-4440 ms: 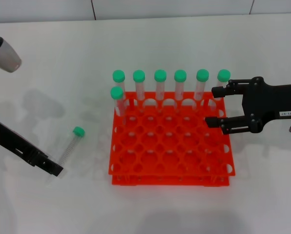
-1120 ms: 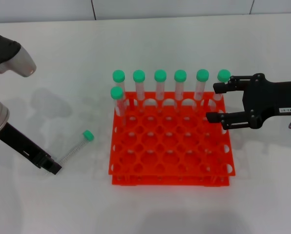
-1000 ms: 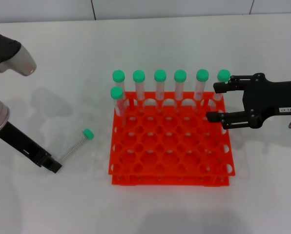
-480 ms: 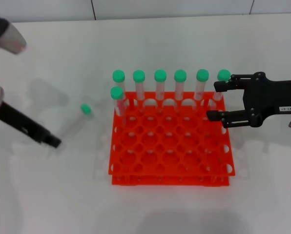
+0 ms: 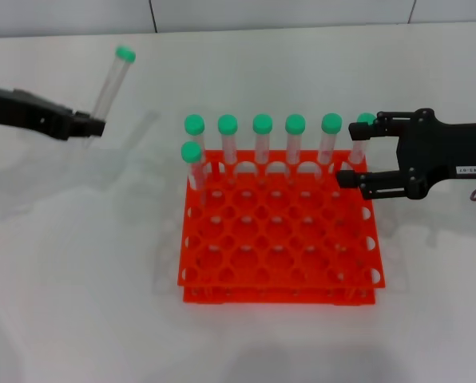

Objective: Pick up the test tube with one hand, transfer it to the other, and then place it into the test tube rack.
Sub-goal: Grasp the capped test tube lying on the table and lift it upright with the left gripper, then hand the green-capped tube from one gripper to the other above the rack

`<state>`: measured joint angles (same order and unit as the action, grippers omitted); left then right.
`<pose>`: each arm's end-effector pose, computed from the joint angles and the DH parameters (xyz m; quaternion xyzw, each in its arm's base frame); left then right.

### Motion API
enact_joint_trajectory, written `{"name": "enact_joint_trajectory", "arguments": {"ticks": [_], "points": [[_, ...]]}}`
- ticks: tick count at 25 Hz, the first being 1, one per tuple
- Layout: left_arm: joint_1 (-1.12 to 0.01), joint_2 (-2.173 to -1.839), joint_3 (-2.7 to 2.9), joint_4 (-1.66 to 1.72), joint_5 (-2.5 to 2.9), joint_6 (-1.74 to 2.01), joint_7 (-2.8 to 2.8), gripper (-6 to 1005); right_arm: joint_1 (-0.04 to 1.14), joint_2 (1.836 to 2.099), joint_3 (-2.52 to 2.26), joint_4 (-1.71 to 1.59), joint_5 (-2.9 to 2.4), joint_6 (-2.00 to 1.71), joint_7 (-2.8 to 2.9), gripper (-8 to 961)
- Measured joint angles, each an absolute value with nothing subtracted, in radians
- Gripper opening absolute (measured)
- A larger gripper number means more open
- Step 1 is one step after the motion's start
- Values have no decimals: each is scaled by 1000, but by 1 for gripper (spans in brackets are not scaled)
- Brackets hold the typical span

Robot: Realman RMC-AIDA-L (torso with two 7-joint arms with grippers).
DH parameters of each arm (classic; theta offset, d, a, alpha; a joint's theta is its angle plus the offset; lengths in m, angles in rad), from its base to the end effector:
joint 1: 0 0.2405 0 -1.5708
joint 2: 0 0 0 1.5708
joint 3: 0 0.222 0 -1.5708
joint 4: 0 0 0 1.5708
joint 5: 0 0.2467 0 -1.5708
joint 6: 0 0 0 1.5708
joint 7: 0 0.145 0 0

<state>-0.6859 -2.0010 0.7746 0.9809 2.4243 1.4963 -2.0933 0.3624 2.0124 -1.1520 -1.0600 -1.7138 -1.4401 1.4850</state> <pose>-0.2235 0.4093 0.0896 -0.9127 -0.3603 -0.0212 0.1914 0.2043 0.3559 0.0465 -0.9633 0.0948 0.1965 0.1561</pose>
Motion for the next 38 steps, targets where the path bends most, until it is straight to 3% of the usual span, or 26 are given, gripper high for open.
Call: {"name": "enact_joint_trajectory", "arguments": {"ticks": [38], "points": [[-678, -2038, 905, 854, 1974, 1489, -1676, 196, 364, 2013, -1153, -1060, -1698, -1433, 1474, 751]]}}
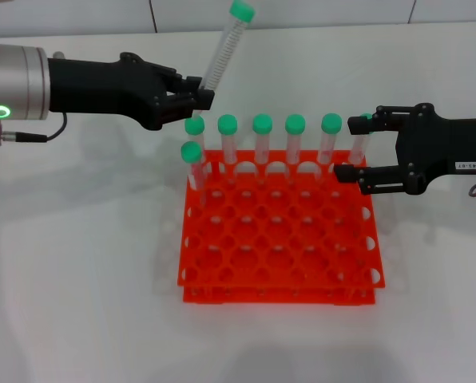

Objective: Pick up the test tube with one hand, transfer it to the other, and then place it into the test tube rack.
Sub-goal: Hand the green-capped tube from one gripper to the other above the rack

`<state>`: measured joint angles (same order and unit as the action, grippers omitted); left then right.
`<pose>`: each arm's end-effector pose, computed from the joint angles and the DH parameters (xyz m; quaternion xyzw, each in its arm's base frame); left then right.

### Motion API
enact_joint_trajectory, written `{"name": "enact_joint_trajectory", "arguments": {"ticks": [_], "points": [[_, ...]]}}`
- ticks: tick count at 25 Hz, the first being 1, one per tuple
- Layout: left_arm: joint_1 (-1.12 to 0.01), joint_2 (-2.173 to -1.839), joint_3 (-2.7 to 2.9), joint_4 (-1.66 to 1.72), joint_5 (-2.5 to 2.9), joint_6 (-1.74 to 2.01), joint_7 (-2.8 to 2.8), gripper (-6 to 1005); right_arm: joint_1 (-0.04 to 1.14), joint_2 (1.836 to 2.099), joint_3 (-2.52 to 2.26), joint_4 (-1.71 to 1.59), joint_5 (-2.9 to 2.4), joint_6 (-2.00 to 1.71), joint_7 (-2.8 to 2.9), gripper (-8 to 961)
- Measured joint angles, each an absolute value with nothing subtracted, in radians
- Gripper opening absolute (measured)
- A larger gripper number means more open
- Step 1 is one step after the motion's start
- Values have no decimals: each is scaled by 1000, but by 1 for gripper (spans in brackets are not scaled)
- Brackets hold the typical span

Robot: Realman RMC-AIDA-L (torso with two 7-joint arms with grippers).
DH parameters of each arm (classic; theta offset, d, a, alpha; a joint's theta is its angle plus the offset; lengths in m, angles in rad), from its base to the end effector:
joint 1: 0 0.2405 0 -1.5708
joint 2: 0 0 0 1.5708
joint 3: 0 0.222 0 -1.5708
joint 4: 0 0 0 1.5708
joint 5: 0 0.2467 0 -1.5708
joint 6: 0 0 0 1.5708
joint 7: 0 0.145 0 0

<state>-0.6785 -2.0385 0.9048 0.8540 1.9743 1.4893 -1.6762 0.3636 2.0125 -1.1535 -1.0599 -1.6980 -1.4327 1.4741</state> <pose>-0.1702 0.4019 0.0382 -0.9619 -0.1703 -0.1821 0.1124 0.2021 0.3575 0.0473 -0.9618 0.0896 0.2024 0.1611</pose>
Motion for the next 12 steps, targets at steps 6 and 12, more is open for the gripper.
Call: {"name": "enact_joint_trajectory", "arguments": {"ticks": [6, 12], "points": [[-675, -2047, 905, 836, 1966, 1514, -1614, 196, 363, 2012, -1153, -1060, -1697, -1433, 1474, 751], [-682, -2050, 907, 800, 1967, 1525, -1566, 196, 362, 2012, -1154, -1060, -1696, -1433, 1474, 751]]}}
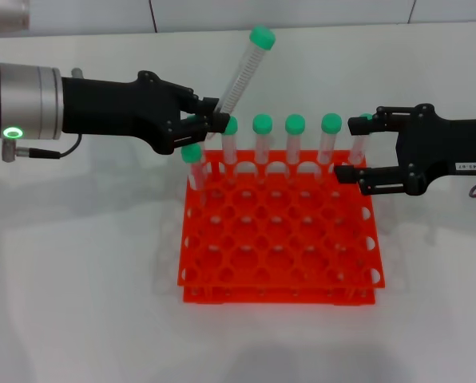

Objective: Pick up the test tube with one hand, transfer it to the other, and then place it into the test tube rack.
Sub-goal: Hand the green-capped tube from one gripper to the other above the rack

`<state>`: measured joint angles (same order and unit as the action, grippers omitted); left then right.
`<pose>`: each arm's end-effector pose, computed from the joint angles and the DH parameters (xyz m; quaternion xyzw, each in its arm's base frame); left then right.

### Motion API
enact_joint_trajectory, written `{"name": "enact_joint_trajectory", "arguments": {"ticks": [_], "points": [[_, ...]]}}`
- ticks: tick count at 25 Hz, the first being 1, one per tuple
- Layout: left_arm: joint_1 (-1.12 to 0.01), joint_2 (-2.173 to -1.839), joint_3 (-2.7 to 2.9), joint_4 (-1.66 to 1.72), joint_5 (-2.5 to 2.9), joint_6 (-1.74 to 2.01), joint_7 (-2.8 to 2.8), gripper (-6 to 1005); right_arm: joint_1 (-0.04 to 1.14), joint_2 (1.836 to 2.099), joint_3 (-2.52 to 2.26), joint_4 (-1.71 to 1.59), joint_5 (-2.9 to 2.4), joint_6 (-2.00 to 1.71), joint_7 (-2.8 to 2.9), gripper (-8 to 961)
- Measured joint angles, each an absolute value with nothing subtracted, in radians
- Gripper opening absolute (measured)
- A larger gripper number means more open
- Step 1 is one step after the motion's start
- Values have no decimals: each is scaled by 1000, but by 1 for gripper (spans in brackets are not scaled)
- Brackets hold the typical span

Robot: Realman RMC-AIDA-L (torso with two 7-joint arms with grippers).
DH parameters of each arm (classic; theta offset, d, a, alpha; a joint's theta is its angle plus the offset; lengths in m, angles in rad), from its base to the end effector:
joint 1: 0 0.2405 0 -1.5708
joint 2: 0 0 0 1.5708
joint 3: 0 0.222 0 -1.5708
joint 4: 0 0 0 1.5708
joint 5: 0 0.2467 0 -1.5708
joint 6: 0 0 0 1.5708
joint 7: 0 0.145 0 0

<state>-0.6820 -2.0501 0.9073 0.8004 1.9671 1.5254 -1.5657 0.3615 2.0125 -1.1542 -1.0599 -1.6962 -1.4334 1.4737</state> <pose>-0.1731 0.3915 0.0229 -0.9693 -0.1346 -0.1873 0.0851 0.2025 0.3570 0.0472 -0.9616 0.0902 0.2031 0.1609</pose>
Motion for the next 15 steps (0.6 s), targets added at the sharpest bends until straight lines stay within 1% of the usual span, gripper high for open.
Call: {"name": "enact_joint_trajectory", "arguments": {"ticks": [15], "points": [[-692, -2051, 966, 798, 1974, 1551, -1560, 197, 356, 2013, -1155, -1060, -1694, -1443, 1462, 750]]}}
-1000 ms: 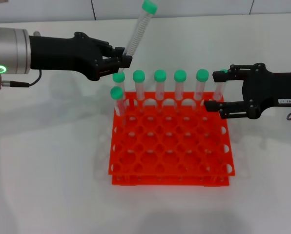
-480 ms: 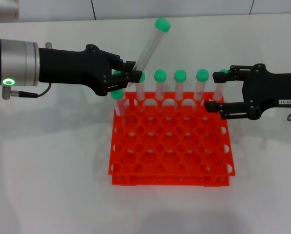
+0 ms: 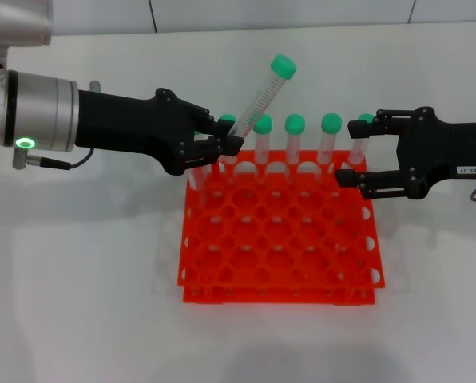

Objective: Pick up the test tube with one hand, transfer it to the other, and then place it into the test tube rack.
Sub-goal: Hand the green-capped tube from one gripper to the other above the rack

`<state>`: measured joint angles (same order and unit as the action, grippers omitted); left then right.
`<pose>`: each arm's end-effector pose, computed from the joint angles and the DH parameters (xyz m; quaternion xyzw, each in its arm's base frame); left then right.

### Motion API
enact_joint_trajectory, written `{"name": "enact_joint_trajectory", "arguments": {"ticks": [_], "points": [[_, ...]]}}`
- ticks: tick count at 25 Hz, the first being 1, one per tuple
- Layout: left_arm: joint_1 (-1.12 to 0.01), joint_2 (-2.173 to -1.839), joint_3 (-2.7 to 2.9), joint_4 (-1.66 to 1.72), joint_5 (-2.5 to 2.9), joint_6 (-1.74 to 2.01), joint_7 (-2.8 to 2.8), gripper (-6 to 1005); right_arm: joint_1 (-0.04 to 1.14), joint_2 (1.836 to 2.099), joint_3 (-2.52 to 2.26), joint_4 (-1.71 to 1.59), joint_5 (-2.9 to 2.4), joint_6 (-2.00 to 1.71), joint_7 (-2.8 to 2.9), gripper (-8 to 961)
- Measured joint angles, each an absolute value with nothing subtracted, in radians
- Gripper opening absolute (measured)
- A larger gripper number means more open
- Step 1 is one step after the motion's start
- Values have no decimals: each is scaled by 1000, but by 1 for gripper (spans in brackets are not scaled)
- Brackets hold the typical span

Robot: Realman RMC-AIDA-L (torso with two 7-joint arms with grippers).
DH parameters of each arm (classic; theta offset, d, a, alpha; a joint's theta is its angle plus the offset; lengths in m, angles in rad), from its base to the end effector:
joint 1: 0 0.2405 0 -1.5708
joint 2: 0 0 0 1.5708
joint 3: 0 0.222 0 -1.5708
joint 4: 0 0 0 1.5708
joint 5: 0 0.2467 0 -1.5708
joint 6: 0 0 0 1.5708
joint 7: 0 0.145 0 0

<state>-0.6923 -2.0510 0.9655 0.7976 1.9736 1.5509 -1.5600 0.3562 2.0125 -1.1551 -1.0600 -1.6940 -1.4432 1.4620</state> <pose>-0.1661 0.3847 0.0115 -0.9776 -0.1152 -0.1688 0.0510 0.2036 0.3546 0.0468 -0.9625 0.0859 0.2035 0.1578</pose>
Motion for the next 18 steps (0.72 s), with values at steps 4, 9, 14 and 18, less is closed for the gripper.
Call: {"name": "enact_joint_trajectory", "arguments": {"ticks": [4, 9, 14, 18], "points": [[-694, -2051, 969, 796, 1979, 1553, -1560, 197, 356, 2012, -1155, -1057, -1687, -1445, 1458, 750], [-695, -2051, 971, 796, 1979, 1559, -1560, 197, 356, 2013, -1155, -1053, -1686, -1448, 1457, 751], [-688, -2051, 980, 796, 1979, 1559, -1560, 196, 356, 2013, -1155, -1052, -1681, -1450, 1457, 751], [-680, -2052, 980, 796, 1979, 1558, -1560, 196, 355, 2012, -1149, -1053, -1665, -1458, 1457, 750]]}}
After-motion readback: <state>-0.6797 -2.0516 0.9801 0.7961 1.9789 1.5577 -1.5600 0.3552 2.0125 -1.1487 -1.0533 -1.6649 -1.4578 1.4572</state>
